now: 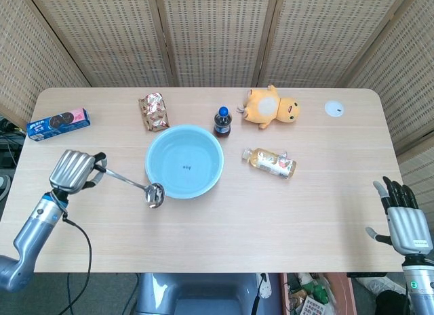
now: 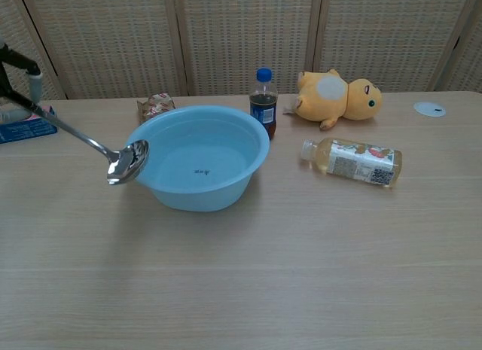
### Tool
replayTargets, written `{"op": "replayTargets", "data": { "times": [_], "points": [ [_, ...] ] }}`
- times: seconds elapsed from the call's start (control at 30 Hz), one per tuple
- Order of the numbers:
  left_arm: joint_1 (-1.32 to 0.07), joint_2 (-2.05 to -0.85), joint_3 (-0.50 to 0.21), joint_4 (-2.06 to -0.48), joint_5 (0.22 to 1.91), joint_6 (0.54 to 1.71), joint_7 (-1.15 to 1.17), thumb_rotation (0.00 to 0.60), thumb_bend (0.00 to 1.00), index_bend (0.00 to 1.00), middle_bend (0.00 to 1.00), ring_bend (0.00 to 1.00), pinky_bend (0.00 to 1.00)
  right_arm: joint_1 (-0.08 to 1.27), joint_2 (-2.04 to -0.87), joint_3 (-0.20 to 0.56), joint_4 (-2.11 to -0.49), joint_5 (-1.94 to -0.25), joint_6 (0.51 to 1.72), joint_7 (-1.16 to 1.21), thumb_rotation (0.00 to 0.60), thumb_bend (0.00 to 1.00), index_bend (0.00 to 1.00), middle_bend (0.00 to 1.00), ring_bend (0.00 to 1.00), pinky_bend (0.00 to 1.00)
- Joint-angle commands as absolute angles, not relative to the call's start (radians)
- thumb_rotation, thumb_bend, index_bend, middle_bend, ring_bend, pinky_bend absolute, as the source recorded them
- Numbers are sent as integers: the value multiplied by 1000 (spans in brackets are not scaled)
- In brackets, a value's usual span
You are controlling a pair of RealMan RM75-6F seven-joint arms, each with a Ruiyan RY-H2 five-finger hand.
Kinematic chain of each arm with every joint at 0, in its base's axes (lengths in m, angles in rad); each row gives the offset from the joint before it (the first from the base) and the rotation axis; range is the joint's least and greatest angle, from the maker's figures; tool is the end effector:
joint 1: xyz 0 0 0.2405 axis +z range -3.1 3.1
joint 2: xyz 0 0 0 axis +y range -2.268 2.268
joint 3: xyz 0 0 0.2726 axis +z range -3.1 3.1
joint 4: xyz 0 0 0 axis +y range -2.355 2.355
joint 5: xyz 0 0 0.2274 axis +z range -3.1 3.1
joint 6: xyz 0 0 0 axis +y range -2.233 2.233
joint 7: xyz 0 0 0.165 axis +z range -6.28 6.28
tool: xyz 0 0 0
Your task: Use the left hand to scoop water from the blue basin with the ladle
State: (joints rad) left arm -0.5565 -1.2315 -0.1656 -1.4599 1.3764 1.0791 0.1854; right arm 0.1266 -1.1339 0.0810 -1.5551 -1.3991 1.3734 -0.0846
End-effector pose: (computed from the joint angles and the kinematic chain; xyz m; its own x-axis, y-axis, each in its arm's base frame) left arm -0.2442 0.3760 0.0946 0.5911 0.0373 0.8057 0.7739 -0.3077 -0.5535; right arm -0.3539 -0.2264 0.1468 0.4901 -0.0660 0.8692 -0.8682 0.0522 0.4935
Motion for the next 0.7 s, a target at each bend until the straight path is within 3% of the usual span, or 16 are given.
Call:
{"op": "replayTargets", "data": {
  "times": [0.03, 0.27, 0.7],
  "points": [
    [-637, -1198, -246, -1501, 1278, 1018, 282, 600, 541, 864, 1000, 1000, 1000, 128, -1132, 83, -1558, -1398, 1370, -78, 600, 0, 0, 0, 0, 0],
    [-741, -1287, -290, -1365, 1202, 949, 316, 600, 541, 865, 1000, 1000, 1000, 132, -1130, 92, -1547, -1375, 1358, -72, 600, 0, 0, 0, 0, 0],
    [-859, -1536, -270, -996, 1216, 877, 238, 600, 548, 866, 1000, 1000, 1000, 143, -1138, 108, -1508, -1336, 1327, -49, 600, 0, 0, 0, 0, 0]
  ]
}}
